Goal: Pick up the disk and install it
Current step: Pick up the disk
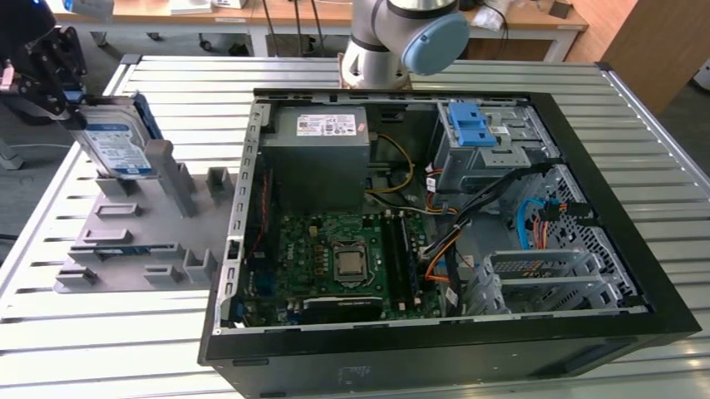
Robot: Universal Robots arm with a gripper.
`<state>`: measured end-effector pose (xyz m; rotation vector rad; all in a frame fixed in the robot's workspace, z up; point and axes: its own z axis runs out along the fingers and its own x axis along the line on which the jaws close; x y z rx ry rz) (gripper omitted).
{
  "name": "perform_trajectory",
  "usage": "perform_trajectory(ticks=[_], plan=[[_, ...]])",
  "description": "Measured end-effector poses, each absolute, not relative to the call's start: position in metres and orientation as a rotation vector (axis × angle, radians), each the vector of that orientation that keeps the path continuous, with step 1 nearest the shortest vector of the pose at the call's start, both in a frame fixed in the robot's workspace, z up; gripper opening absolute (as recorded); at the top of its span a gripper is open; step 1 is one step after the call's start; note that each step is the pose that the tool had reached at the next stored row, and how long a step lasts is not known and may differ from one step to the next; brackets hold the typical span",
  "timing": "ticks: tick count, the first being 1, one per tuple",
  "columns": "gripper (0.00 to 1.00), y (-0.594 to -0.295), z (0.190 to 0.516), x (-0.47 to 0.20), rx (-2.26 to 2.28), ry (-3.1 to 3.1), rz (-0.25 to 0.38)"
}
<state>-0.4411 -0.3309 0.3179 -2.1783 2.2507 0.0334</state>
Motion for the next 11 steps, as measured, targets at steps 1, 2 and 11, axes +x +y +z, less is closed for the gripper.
perform_trajectory(ticks=[1,2,11], plan=[[0.36,-0.3309,0.3184,-0.4411,-2.178,2.251,0.033],[0.36,-0.3308,0.3189,-0.4411,-2.178,2.251,0.033],[0.36,-0.3309,0.3234,-0.4411,-2.178,2.251,0.033]])
